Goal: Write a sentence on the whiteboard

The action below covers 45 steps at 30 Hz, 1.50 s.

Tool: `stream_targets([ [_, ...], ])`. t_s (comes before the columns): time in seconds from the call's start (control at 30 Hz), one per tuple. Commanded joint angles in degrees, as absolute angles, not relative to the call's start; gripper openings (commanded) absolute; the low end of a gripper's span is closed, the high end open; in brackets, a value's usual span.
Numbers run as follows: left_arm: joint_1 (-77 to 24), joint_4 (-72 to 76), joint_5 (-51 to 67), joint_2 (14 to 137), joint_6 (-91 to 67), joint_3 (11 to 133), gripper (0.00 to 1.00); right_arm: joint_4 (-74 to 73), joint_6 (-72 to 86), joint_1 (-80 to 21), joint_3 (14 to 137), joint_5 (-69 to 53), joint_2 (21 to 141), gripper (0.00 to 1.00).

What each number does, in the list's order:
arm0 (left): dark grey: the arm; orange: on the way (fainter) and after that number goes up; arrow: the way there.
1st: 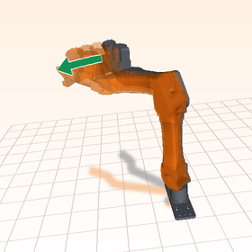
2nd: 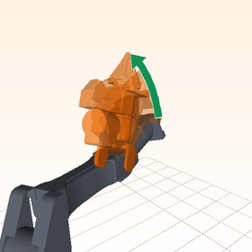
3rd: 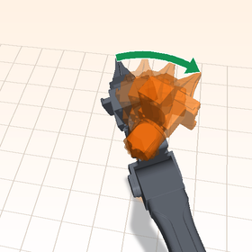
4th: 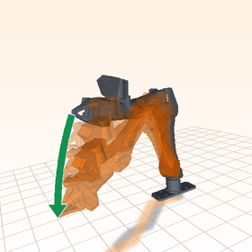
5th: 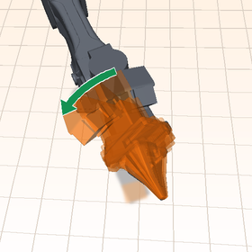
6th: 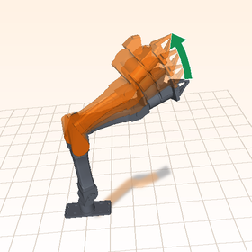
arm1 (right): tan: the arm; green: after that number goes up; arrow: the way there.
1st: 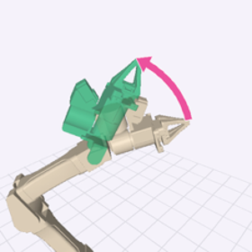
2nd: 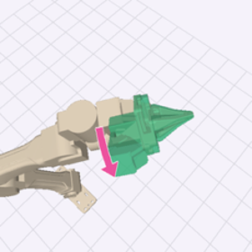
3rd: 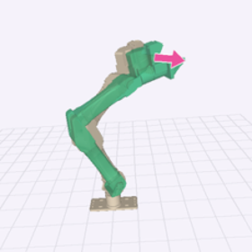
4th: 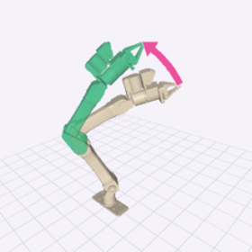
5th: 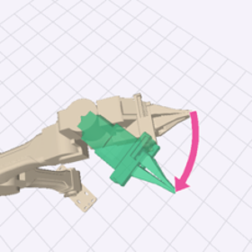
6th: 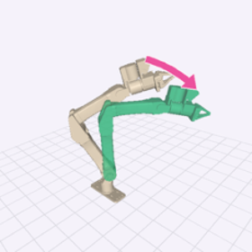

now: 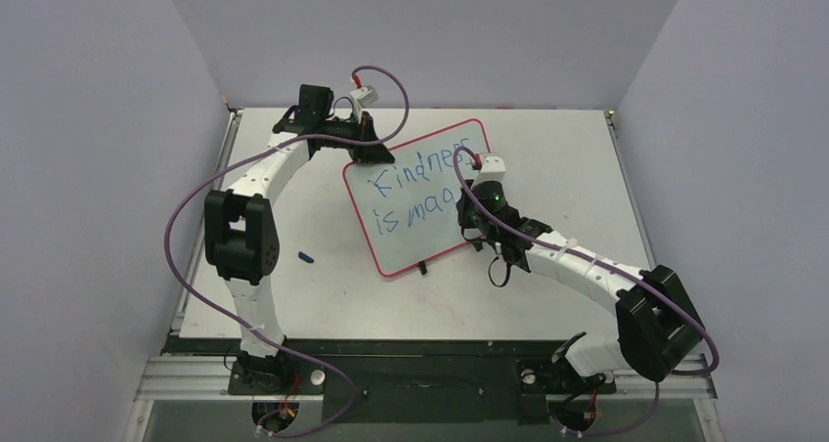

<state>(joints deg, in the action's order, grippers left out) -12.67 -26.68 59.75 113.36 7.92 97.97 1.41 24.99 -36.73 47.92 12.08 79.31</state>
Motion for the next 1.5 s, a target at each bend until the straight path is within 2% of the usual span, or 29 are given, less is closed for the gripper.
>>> stream_targets([
  [0.0, -13.8, -24.7, 60.3, 112.8, 12.5, 98.2, 0.00, 1.1, 26.2, -36.9, 45.3, 10.7, 78.2, 0.00],
  [0.4, -14.0, -24.9, 59.9, 113.1, 12.6, 98.4, 0.00, 1.2, 27.8, -39.7, 42.9, 10.9, 77.9, 0.00],
  [0.8, -14.0, -25.2, 59.8, 112.9, 12.7, 98.3, 0.00, -1.8, 26.7, -41.5, 51.0, 11.7, 79.6, 0.00],
  [1.17, -14.0, -25.3, 59.8, 112.7, 12.8, 98.3, 0.00, -4.2, 26.1, -40.3, 51.5, 15.5, 73.6, 0.00],
  [1.47, -14.0, -25.3, 59.8, 112.7, 12.8, 98.2, 0.00, -4.0, 25.5, -37.2, 53.3, 15.6, 75.5, 0.00],
])
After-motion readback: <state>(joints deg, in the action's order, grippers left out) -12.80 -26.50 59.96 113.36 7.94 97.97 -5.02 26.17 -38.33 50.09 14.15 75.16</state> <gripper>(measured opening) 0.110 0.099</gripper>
